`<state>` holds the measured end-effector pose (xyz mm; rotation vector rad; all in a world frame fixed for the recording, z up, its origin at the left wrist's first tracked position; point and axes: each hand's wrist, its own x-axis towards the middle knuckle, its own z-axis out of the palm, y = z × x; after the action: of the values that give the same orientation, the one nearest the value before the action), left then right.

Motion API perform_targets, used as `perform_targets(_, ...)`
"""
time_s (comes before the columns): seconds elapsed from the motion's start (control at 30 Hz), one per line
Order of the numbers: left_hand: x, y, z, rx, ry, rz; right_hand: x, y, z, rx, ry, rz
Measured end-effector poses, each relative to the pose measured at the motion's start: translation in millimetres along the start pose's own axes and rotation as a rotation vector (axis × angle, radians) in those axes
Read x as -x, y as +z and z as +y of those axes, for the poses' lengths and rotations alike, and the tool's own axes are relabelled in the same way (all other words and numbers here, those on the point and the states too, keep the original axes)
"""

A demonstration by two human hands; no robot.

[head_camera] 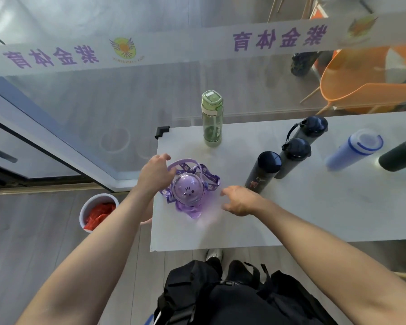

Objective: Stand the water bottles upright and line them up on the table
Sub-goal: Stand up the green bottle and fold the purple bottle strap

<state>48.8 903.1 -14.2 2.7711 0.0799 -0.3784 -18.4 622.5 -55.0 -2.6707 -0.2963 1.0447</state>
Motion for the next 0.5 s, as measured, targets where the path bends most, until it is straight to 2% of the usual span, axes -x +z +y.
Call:
perform_targets(0.1, 19, -16, 25, -0.099, 0.100, 0.087, 9, -2, 10, 0.027, -0.009, 0.007)
perform_targets(0.2, 41, -25, 59, -0.138, 0.174, 0.099, 28, -2, 28, 0.024, -0.012, 0.034)
perform_targets(0.37, 81, -23, 136, -0.118, 0.264, 0.077, 84, -2, 84, -0.009, 0.022, 0.110)
perform_targets(0.5, 107, 0, 204, -0.194, 0.361, -0.041, 140, 5, 150, -0.067, 0.111, 0.162)
